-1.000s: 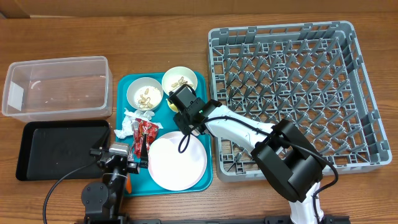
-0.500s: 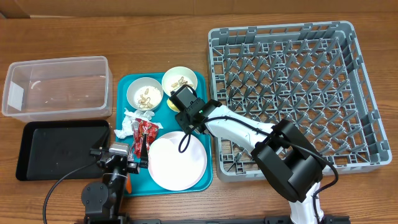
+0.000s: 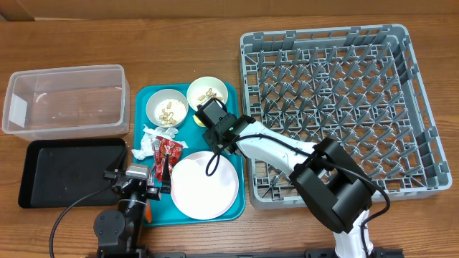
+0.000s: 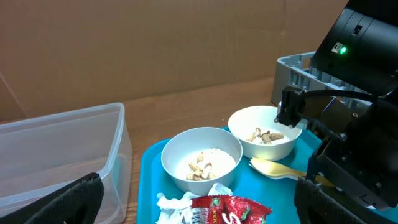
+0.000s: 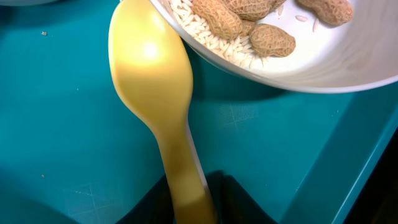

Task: Sort waste into correct bins and load items into the dishwasher rack
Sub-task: 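Lower the open right gripper around the yellow spoon handle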

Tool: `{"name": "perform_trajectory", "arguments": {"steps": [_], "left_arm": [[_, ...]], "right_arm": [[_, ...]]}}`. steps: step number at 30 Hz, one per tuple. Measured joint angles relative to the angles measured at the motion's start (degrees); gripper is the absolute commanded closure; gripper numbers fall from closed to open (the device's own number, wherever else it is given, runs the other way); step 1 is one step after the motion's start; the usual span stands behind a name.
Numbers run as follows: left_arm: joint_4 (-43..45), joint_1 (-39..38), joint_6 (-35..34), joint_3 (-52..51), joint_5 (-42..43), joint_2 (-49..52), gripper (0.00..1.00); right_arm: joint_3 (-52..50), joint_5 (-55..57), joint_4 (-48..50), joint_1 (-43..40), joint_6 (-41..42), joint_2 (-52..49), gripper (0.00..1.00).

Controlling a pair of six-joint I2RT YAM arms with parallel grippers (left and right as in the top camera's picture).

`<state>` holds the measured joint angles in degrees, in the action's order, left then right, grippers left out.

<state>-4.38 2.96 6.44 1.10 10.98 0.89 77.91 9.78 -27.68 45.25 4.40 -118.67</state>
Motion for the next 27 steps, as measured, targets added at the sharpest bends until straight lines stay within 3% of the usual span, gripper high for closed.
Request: {"name": "perform_trajectory", "arguments": {"steps": [3,6,22,27], "left_arm": [[0.0,0.0,0.0,0.0,0.0,0.0,0.0],[0.0,0.0,0.0,0.0,0.0,0.0,0.0],[0.0,0.0,0.0,0.0,0.0,0.0,0.0],[-0.02,0.0,0.0,0.0,0.0,0.0,0.0]], "right_arm": [[0.0,-0.02,-0.09,0.0,-0.04,0.0,0.61],[0.02,0.02,-0.37,0.0,-0.11,0.02,0.57],[0.04,-0.44,-0.94,0.0,0.07,2.69,0.76],[0.04,-0.81,-1.01,0.0,0.02,2.69,0.6]]}}
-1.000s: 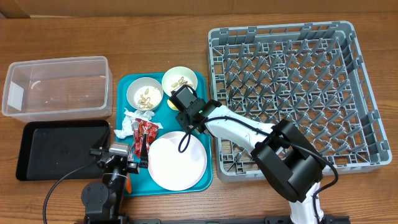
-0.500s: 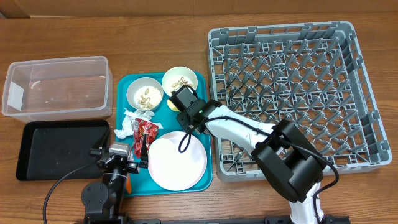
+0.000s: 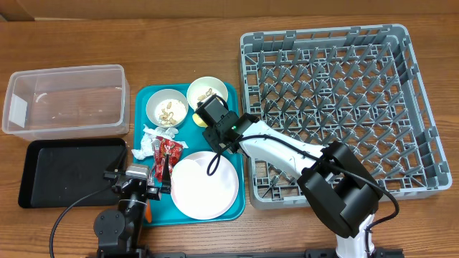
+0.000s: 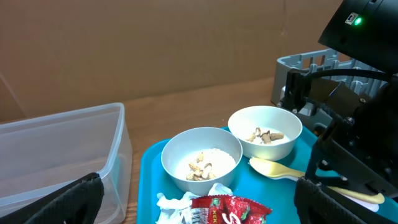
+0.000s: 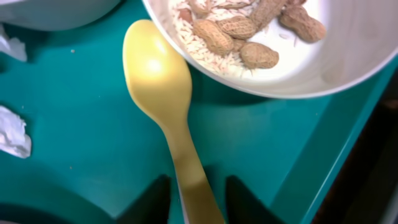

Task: Sort waste into correct bins and load items into the dishwasher rack
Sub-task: 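Lower the open right gripper around the yellow spoon handle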

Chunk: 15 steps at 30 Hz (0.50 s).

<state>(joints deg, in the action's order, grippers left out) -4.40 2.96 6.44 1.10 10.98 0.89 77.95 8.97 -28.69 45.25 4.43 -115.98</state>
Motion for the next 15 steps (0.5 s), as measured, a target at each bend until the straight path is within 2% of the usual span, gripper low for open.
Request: {"name": "perform_trajectory", "arguments": {"steps": [15], "left_arm": [[0.0,0.0,0.0,0.0,0.0,0.0,0.0]], "right_arm": [[0.0,-2.8,0.83,-0.26,-0.02,0.0,0.59]]}}
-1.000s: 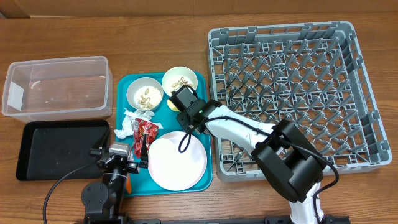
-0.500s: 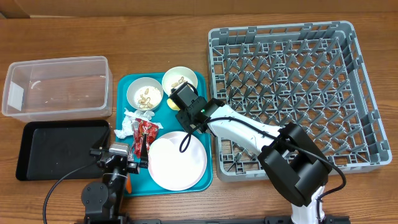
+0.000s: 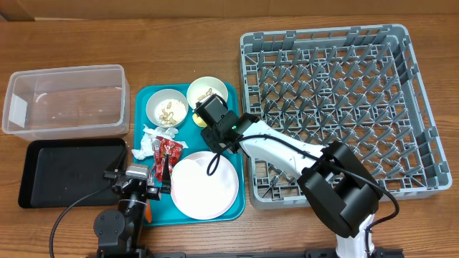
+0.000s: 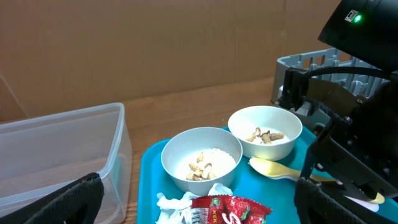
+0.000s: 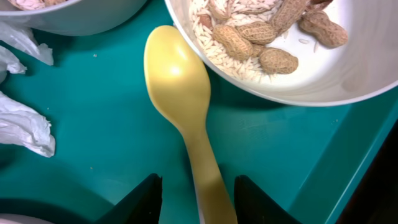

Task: Sort waste into correct bins and load items into the dishwasher rack
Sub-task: 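Lower the open right gripper around the yellow spoon handle, then close the right gripper on the yellow spoon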

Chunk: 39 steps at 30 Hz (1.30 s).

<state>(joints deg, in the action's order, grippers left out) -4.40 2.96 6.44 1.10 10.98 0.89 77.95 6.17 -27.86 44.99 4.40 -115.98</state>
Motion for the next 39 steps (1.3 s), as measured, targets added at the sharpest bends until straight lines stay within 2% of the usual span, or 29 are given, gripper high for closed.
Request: {"name": "perform_trajectory", "arguments": {"steps": [12,30,39], "left_arm": [[0.02,0.0,0.0,0.0,0.0,0.0,0.0],[0.02,0.0,0.0,0.0,0.0,0.0,0.0],[0.0,0.0,0.0,0.0,0.0,0.0,0.0]], "right_arm": [[0.0,-0.02,-0.04,-0.72,0.02,-0.07,0.6],[0.07,-0.28,-0.68,-0.72,-0.11,-1.31,0.9],[0.15,-0.04,-2.49,-0.74,-0.13,0.26,0.94]]}}
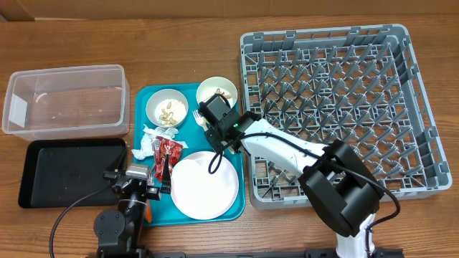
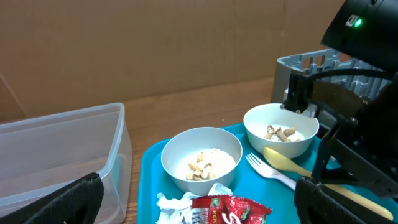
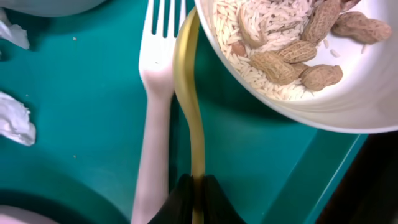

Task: Sort waste into correct bins and load items into the dishwasher rack
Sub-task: 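Close the right gripper on the yellow spoon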

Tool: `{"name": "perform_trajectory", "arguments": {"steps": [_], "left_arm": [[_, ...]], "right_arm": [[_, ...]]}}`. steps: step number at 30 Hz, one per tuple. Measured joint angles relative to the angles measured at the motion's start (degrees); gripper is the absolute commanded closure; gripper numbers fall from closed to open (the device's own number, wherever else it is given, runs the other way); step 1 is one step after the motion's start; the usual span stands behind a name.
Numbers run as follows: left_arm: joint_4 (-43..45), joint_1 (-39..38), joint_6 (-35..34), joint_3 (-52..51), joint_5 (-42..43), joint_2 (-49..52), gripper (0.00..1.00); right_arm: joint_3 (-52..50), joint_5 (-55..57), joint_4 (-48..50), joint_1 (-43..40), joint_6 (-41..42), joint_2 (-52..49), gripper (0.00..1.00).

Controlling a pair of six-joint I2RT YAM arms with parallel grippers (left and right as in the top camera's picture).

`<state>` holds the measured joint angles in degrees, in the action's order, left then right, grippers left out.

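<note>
My right gripper (image 3: 194, 186) is shut on the handle of a yellow spoon (image 3: 189, 112), which stands on edge with its bowl tucked under the rim of the right peanut bowl (image 3: 348, 106). A white fork (image 3: 152, 143) lies on the teal tray (image 1: 141, 100) just left of the spoon. In the overhead view the right gripper (image 1: 219, 123) sits between that bowl (image 1: 217, 89) and the white plate (image 1: 204, 185). My left gripper (image 2: 199, 208) hangs open at the tray's near left edge, holding nothing. The grey dishwasher rack (image 1: 337, 107) stands to the right.
A second bowl of peanuts (image 1: 166, 107), a red wrapper (image 1: 167, 154) and crumpled white tissue (image 1: 147, 143) lie on the tray's left half. A clear plastic bin (image 1: 66, 100) and a black bin (image 1: 68, 172) stand to the left of the tray.
My right gripper was open astride the flat-lying spoon's handle; now it is shut on the handle and the spoon is on edge. The right bowl sits further right, and a white fork shows.
The right gripper stayed open over the yellow spoon's handle beside the right peanut bowl through all earlier moments, a little further back along it each time. Now it grips the handle, with the bowl shifted and the fork uncovered. The left arm stayed still and open.
</note>
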<state>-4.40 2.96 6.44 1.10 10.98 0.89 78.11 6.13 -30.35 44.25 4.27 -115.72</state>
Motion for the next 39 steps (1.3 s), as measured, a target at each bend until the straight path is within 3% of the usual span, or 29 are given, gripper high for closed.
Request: {"name": "perform_trajectory", "arguments": {"steps": [14,17,20,39], "left_arm": [[0.02,0.0,0.0,0.0,0.0,0.0,0.0],[0.02,0.0,0.0,0.0,0.0,0.0,0.0],[0.0,0.0,0.0,0.0,0.0,0.0,0.0],[0.02,0.0,0.0,0.0,0.0,0.0,0.0]], "right_arm": [[0.0,-0.2,-3.74,0.0,0.02,10.4,0.93],[0.0,-0.2,-3.87,0.0,0.22,13.22,0.83],[0.0,-0.24,-4.46,0.0,0.11,14.21,0.8],[0.0,-2.73,-0.7,0.0,0.2,1.51,0.67]]}}
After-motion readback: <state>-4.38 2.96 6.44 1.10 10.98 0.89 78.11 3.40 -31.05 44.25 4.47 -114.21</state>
